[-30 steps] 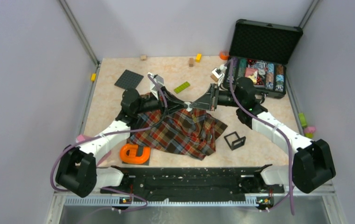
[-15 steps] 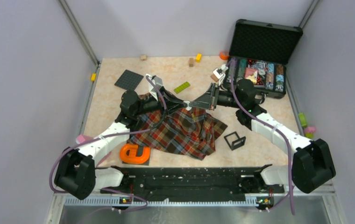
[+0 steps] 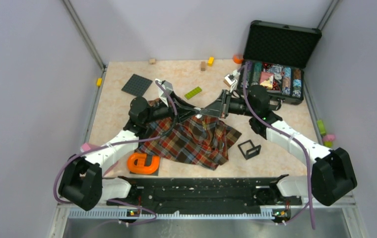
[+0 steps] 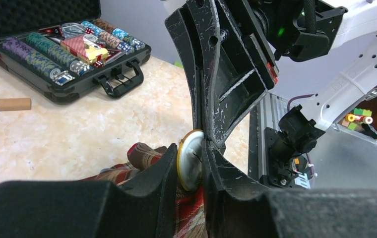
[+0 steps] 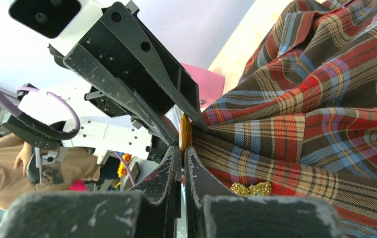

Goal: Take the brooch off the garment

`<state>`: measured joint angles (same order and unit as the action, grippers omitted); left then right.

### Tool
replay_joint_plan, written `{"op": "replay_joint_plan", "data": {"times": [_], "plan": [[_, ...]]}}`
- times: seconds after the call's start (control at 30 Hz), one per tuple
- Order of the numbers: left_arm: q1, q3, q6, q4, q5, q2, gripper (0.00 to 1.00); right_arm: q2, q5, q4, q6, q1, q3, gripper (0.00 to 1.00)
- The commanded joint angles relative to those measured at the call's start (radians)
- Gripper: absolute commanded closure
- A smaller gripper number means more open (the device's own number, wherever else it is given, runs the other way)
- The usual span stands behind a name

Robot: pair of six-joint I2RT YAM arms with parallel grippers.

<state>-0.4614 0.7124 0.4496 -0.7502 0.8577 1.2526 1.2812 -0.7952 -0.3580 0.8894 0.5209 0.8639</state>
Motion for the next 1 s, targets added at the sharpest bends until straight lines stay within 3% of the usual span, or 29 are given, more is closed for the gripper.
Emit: {"op": "replay_joint_plan", "data": {"times": [0.0,0.07,0.5,0.83,0.97], "plan": [[-0.023,0.0,0.011,-0.047,-0.042,0.017,0.72,-0.037,-0.068,-0.046,0.009,0.06,0.043,1.0],[-0.02,0.001,0.019,-0.052,-0.037,0.018,0.72,-0.041,-0.06,-0.02,-0.012,0.06,0.051,1.0],[0.06,-0.032,0.16,-0.118,0.061,-0.041,0.36,-0.049,-0.016,0.152,-0.189,0.054,0.087,1.0],[0.087,-0.089,0.139,-0.093,0.047,-0.101,0.32,-0.05,0.036,0.26,-0.277,0.044,0.133,1.0],[0.086,-0.125,0.068,-0.008,0.042,-0.135,0.31,-0.056,0.029,0.268,-0.287,0.029,0.143,1.0]]}}
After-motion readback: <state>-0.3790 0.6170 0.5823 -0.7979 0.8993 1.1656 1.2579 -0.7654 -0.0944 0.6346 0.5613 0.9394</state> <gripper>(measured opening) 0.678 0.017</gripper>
